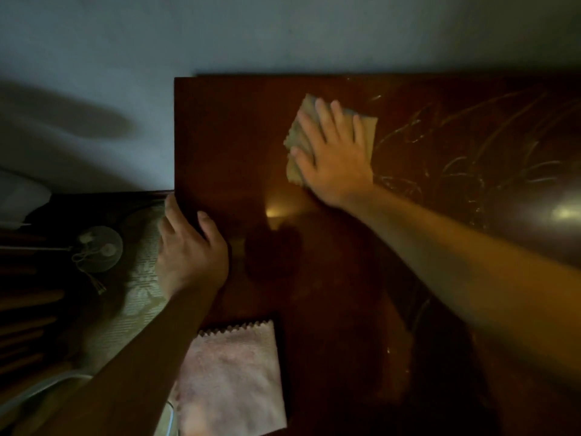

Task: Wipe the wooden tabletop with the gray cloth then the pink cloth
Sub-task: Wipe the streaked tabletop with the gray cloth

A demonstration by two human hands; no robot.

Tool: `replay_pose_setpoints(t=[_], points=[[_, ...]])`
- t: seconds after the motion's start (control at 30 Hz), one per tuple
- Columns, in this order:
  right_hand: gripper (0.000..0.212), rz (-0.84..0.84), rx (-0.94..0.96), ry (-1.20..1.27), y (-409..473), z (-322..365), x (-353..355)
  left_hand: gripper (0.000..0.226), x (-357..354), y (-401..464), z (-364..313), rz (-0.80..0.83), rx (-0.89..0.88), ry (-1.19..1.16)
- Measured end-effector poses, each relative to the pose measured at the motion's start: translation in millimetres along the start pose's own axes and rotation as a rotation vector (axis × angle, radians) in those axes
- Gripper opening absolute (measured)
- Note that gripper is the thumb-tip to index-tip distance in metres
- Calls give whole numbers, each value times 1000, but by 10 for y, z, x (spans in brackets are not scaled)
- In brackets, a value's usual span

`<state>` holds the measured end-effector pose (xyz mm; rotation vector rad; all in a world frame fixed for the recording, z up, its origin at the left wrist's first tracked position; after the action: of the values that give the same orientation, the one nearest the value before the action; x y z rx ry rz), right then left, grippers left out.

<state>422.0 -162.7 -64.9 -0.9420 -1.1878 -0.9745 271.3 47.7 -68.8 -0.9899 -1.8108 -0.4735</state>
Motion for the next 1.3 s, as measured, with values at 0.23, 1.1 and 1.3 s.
replay_pose_setpoints(t=[0.23,1.1,1.3], points=[[69,-13,136,2,-919,159,-136,54,0,-26,4,-93,-87,94],[68,-70,29,-37,618,-497,104,55,-599,-205,-1062,-95,-335,250],[76,-110,79,-7,-520,-415,-33,54,-620,-217,-1038,-101,-348,248]])
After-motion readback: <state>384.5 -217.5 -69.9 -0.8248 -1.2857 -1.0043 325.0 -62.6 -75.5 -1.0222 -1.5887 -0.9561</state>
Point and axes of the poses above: each hand's wrist, its own y-axis towards the middle knuckle, its own x-axis out of the back of the hand, z = x × y, the point moved 2 cm from there along y, towards the middle knuckle, and after that the axes turned 4 degrees about -z, right-handed, at the moved point
